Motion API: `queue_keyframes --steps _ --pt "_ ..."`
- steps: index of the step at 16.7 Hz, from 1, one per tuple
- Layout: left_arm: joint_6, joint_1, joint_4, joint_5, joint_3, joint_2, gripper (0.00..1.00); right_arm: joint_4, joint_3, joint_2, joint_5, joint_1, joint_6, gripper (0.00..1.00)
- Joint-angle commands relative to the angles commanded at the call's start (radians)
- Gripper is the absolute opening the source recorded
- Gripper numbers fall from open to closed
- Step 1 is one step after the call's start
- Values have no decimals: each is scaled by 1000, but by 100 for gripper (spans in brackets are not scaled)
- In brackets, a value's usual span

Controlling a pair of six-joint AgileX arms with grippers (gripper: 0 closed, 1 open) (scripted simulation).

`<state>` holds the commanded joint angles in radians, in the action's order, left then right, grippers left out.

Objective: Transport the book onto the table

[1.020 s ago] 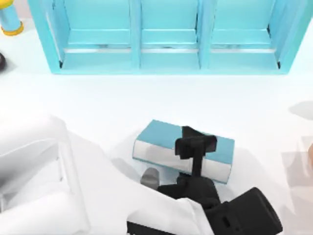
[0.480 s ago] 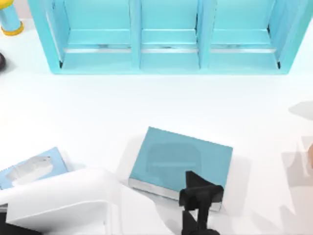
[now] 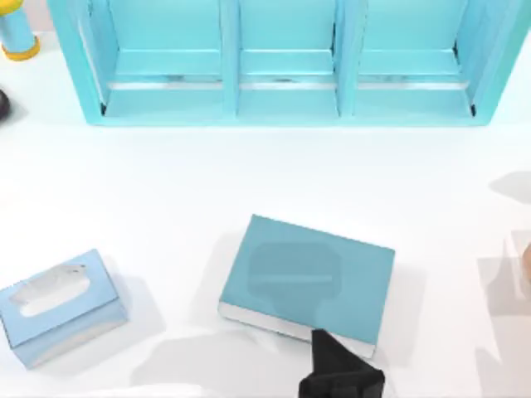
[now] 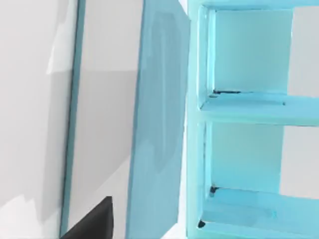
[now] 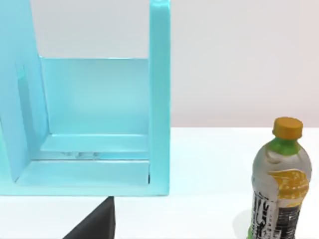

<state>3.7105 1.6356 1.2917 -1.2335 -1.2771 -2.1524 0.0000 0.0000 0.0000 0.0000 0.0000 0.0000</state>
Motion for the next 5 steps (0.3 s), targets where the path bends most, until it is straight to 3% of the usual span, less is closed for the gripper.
queue_keyframes --steps 5 --pt "91 28 91 5 -18 -5 100 0 0 0 0 0 0 100"
